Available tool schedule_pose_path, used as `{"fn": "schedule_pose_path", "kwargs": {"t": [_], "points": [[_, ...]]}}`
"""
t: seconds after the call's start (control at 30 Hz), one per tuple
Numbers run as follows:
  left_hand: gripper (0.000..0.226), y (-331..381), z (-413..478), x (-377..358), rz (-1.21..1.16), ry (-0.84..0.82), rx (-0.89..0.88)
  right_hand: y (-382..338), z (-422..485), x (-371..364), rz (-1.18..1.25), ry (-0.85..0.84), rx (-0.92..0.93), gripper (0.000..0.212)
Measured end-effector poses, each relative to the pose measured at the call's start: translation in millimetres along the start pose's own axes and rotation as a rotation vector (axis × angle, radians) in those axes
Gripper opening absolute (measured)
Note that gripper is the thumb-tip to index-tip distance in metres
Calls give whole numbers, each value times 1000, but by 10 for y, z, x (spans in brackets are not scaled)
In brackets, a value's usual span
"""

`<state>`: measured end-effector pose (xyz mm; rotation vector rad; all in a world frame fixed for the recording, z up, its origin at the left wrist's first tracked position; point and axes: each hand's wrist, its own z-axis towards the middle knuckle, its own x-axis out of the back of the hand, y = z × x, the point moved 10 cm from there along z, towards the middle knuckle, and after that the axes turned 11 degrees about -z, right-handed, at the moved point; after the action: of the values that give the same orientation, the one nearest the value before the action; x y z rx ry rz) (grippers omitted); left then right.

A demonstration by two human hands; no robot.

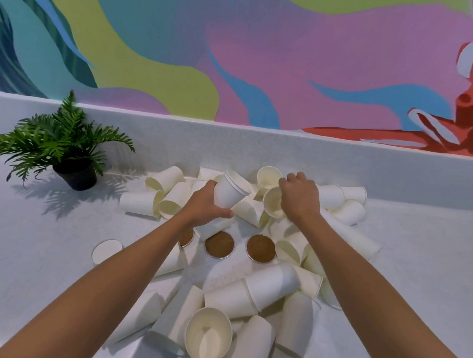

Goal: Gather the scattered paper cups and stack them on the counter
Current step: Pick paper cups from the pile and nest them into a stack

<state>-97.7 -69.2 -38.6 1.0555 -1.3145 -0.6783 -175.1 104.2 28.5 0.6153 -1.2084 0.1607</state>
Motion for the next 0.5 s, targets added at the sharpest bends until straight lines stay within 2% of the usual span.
{"fn": "schedule_pose_path", "kwargs": {"t": [0.1, 0.17, 0.23, 0.5], "points": [[71, 31, -25, -36, 0, -21, -17, 386, 26, 350, 393, 166, -272, 16], [72, 77, -41, -59, 9, -35, -32, 513, 66, 465, 637, 193, -358, 16], [73, 136, -63, -81, 16, -45, -50, 455, 128, 537, 744, 138, -303, 20], [74, 360, -144, -129, 1, -82, -116, -108, 67, 543, 784, -39, -75, 27]]}}
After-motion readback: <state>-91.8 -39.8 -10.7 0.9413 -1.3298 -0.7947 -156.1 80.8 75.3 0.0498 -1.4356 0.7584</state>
